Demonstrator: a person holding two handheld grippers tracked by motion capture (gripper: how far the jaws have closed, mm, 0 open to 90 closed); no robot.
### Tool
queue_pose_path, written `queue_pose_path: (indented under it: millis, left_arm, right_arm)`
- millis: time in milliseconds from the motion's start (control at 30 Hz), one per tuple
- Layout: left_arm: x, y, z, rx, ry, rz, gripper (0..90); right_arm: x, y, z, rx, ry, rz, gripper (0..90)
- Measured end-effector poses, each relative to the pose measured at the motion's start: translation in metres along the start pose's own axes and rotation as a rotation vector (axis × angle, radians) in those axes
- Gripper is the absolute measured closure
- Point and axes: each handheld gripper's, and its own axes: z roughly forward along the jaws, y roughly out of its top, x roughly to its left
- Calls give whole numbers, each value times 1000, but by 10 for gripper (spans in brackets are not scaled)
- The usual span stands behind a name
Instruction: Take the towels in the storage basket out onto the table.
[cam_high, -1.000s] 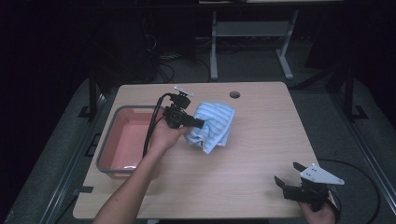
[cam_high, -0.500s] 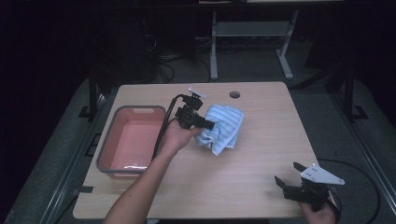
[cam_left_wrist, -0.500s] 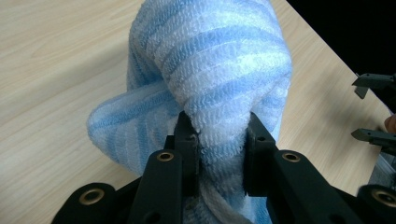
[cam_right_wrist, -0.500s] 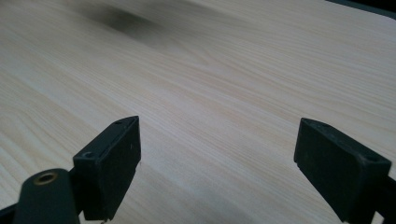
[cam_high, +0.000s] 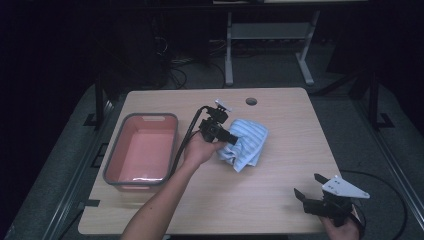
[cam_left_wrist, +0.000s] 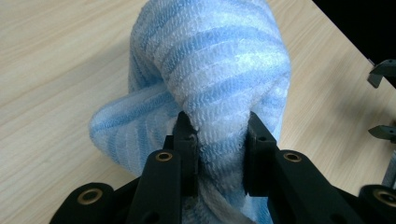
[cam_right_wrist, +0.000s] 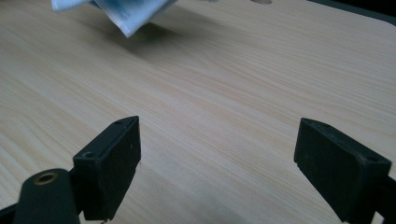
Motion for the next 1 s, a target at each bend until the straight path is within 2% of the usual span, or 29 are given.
queue_pose_path:
  millis: [200, 400, 833, 1000]
  left_arm:
    - [-2, 0, 14, 7, -2, -14, 712]
    - [-7, -1, 29, 40, -4, -2, 702]
    - [-13, -2, 48, 76, 6, 22, 696]
    - [-13, -5, 54, 83, 4, 15, 687]
  right_arm:
    - [0, 0, 0, -2, 4, 5, 143]
    - [0, 0, 0, -3, 3, 6, 143]
    - [1, 0, 1, -2, 10, 9, 143]
    - [1, 0, 1, -1, 11, 8, 143]
